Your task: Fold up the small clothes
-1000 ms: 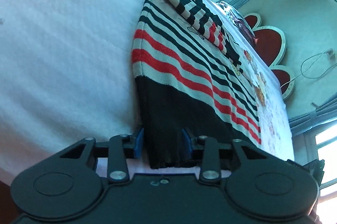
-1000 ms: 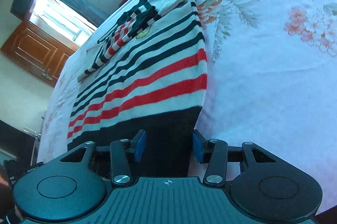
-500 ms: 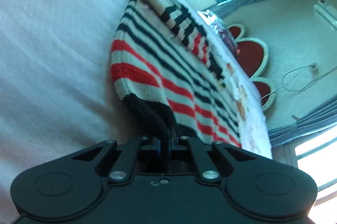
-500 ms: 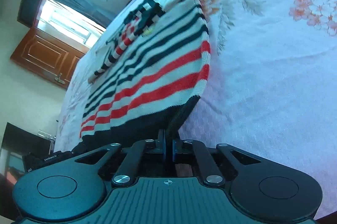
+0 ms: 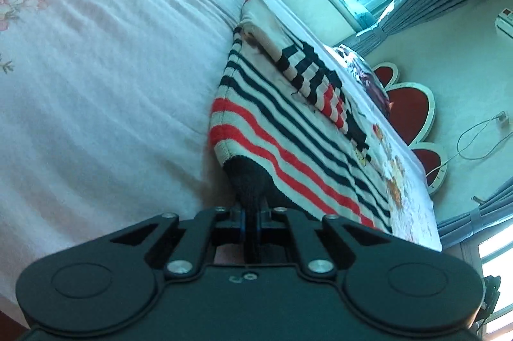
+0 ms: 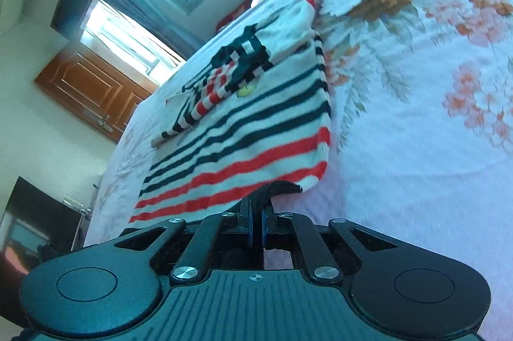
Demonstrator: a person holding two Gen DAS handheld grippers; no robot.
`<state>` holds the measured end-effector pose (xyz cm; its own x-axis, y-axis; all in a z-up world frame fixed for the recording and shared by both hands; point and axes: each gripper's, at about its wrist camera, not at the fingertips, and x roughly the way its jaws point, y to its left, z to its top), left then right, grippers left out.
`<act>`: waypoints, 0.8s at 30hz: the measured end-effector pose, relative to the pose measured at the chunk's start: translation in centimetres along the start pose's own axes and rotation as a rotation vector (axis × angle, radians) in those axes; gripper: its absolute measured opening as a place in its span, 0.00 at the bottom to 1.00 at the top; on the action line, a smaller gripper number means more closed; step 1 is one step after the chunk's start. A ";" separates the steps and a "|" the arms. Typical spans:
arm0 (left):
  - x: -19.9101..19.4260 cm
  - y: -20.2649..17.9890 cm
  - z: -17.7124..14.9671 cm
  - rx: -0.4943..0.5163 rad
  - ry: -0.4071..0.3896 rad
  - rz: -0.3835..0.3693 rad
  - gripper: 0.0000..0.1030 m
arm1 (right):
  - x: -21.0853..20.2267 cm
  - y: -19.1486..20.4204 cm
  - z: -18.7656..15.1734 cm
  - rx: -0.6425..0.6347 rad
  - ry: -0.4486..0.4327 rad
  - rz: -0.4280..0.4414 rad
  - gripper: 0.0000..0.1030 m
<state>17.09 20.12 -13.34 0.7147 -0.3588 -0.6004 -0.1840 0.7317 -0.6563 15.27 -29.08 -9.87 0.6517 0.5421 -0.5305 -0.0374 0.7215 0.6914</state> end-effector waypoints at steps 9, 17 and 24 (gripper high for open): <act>1.1 -5.3 8.3 0.041 -0.158 -0.120 0.04 | 1.5 4.0 9.3 -0.094 -0.147 0.027 0.04; 9.4 -9.1 19.0 0.056 -0.158 -0.159 0.04 | 7.6 4.4 20.7 -0.050 -0.196 0.007 0.04; 19.4 -8.7 25.1 0.056 -0.036 -0.065 0.04 | 16.1 0.4 28.2 0.084 -0.155 -0.031 0.04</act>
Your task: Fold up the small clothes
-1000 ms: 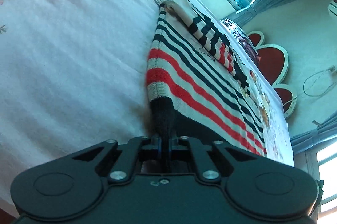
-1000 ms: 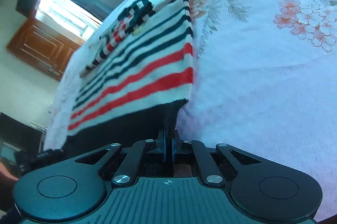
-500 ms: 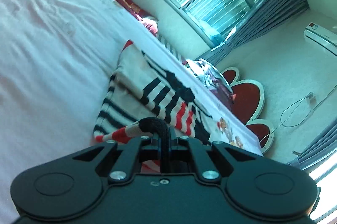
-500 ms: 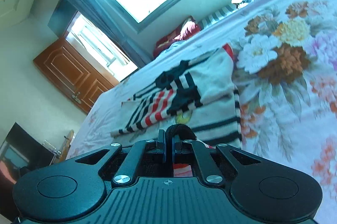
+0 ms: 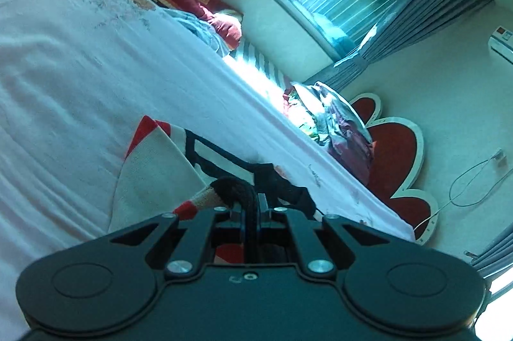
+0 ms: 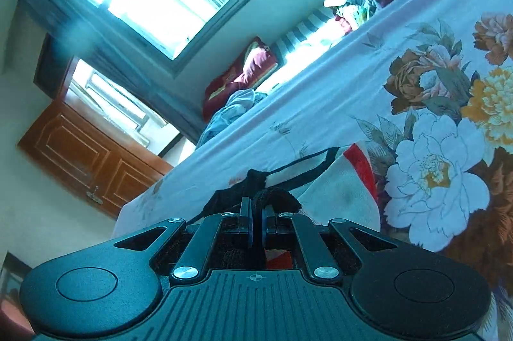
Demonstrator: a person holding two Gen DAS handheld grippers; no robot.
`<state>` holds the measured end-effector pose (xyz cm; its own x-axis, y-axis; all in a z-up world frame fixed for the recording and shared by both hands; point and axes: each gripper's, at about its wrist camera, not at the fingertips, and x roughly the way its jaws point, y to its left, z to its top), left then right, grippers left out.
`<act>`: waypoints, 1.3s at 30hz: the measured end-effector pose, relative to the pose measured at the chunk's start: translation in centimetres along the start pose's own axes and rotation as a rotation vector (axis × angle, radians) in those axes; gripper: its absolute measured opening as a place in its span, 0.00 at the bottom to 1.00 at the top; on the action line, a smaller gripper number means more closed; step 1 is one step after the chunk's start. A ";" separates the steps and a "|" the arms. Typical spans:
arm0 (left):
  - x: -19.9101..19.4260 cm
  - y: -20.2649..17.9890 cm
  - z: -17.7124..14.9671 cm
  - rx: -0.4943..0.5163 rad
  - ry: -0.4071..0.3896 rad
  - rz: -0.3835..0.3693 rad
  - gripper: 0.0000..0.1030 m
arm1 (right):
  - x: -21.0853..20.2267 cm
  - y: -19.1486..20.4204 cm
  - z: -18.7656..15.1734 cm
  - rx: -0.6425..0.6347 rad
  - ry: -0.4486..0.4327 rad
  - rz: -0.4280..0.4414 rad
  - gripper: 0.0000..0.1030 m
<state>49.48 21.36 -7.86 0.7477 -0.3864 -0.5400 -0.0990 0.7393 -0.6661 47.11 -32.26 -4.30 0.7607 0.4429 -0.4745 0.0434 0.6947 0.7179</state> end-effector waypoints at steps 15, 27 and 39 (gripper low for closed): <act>7.6 3.8 2.1 0.015 0.026 -0.057 0.39 | 10.3 -6.0 3.1 0.080 0.018 -0.080 0.43; 10.6 -1.2 1.9 0.452 0.139 0.237 0.29 | 13.3 -0.4 0.4 -0.459 0.136 -0.250 0.40; 10.1 -1.8 0.0 0.534 -0.024 0.400 0.04 | 14.7 -1.4 -3.4 -0.705 0.082 -0.461 0.04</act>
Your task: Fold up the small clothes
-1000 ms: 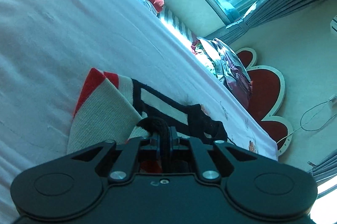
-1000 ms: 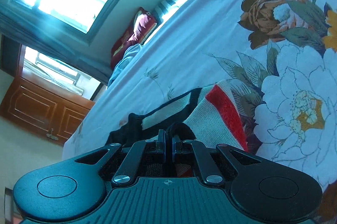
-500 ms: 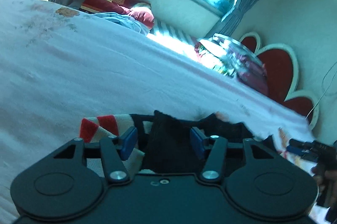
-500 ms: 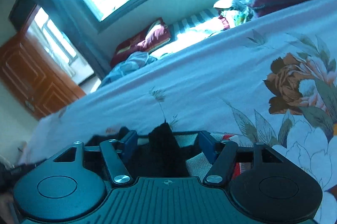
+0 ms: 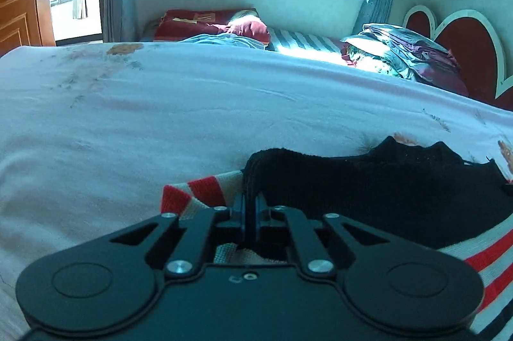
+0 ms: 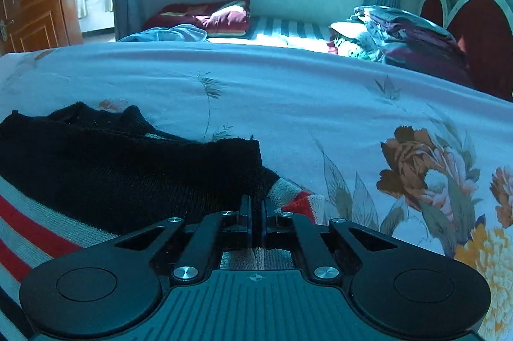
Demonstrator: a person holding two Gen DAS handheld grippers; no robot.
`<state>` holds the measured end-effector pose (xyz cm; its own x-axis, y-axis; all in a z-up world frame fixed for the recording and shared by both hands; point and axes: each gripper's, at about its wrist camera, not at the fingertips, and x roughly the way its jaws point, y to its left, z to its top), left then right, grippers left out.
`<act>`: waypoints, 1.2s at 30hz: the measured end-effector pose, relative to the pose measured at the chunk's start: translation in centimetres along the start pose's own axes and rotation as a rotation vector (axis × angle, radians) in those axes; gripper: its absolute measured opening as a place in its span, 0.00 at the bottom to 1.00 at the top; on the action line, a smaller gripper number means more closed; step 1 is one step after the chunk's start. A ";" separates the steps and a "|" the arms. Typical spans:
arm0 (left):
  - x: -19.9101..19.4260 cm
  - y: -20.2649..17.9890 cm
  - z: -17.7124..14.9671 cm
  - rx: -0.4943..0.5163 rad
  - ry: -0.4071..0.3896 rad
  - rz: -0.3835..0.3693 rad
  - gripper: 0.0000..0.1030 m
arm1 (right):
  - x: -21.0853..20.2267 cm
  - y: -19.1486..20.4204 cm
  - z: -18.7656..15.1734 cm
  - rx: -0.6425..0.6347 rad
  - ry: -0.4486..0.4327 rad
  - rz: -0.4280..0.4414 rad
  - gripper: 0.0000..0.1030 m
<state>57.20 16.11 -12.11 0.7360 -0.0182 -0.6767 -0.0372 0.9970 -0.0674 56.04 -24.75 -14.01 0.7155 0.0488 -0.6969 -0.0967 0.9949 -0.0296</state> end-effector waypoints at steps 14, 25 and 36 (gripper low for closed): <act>-3.5 -2.5 0.6 0.118 -0.067 0.021 0.47 | -4.7 3.5 1.8 -0.067 -0.102 0.040 0.50; -1.7 -10.9 -1.9 0.364 0.010 -0.118 0.59 | -1.0 11.2 0.8 -0.253 -0.004 0.193 0.31; -5.3 -7.8 -1.6 0.284 -0.089 -0.019 0.62 | -6.0 4.1 0.0 -0.023 -0.076 0.008 0.47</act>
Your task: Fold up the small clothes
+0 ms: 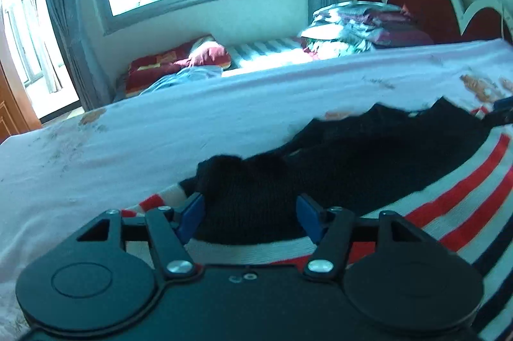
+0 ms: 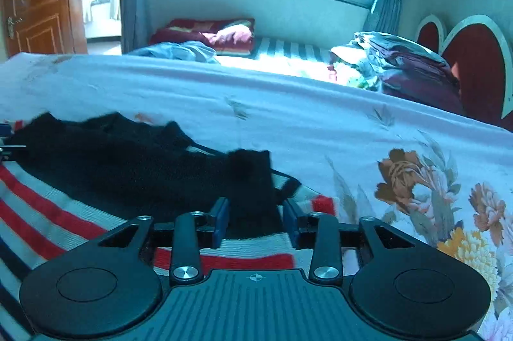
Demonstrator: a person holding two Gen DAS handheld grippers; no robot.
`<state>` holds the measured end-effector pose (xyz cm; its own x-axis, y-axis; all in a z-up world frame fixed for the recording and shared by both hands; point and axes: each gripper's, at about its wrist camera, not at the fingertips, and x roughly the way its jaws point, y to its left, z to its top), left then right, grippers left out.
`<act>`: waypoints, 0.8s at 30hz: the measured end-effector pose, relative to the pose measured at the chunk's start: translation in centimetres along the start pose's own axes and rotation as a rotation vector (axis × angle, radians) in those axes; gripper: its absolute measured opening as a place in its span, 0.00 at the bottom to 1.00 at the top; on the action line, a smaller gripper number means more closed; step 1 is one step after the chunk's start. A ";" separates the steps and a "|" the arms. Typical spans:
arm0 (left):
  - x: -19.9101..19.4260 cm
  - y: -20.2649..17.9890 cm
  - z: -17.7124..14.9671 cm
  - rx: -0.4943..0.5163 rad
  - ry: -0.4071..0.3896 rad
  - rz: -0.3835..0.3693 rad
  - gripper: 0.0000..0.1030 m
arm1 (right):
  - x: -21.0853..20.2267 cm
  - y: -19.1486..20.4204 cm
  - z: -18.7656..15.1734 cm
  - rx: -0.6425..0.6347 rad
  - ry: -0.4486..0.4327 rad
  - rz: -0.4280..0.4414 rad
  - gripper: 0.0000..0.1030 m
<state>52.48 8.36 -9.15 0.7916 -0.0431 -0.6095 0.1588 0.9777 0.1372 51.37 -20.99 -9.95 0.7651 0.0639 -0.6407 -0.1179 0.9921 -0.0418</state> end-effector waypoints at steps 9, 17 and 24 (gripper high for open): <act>0.5 -7.4 -2.2 0.050 0.112 -0.176 0.60 | 0.6 8.1 -2.5 -0.159 0.101 0.114 0.47; -1.9 -0.4 -4.2 0.007 0.115 -0.056 0.73 | -2.8 1.5 -4.7 -0.059 0.141 0.037 0.48; -4.9 1.8 -5.0 -0.088 0.104 -0.008 0.53 | -6.7 1.1 -5.1 -0.010 0.083 0.033 0.47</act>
<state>45.89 11.38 -9.80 0.7242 -0.0336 -0.6888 0.1088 0.9919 0.0660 42.89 -20.84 -9.65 0.7057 0.0866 -0.7032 -0.1485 0.9885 -0.0273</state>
